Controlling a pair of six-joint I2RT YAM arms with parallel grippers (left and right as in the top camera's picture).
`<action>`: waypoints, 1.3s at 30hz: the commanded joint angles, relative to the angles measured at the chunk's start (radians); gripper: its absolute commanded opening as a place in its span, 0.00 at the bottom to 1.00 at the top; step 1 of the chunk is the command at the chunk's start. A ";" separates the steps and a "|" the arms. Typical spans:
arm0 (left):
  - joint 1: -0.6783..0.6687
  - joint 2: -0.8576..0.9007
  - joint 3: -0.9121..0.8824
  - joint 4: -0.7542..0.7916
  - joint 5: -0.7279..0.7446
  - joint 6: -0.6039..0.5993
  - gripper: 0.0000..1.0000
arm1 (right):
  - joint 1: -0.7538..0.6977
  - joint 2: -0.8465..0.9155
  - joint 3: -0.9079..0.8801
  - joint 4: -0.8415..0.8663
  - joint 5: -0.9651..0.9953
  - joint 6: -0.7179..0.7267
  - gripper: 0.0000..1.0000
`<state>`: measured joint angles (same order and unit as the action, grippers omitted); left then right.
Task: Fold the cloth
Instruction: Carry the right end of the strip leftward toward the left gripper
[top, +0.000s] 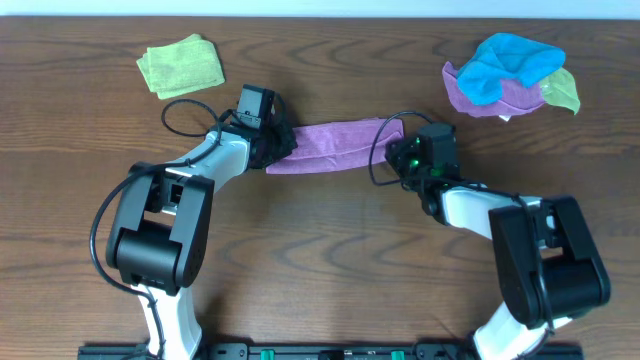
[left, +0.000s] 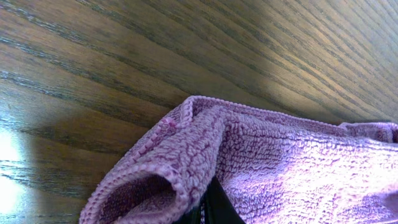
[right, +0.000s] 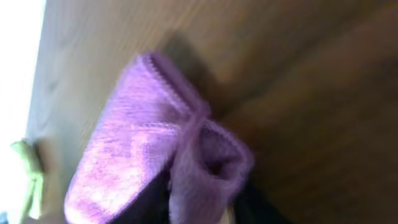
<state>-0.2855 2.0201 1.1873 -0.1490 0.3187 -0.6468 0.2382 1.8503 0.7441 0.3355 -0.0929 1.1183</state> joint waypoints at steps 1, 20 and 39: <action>-0.010 0.044 -0.027 -0.038 -0.004 0.023 0.06 | 0.006 0.050 -0.027 -0.008 0.034 -0.030 0.10; -0.010 0.044 -0.027 -0.038 -0.004 0.023 0.06 | 0.005 -0.028 -0.027 0.092 0.034 -0.262 0.01; -0.010 0.044 -0.026 0.001 -0.005 0.023 0.06 | 0.090 -0.151 -0.011 0.189 -0.009 -0.429 0.01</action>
<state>-0.2855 2.0201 1.1881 -0.1402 0.3264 -0.6464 0.3000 1.7184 0.7242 0.5213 -0.0967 0.7368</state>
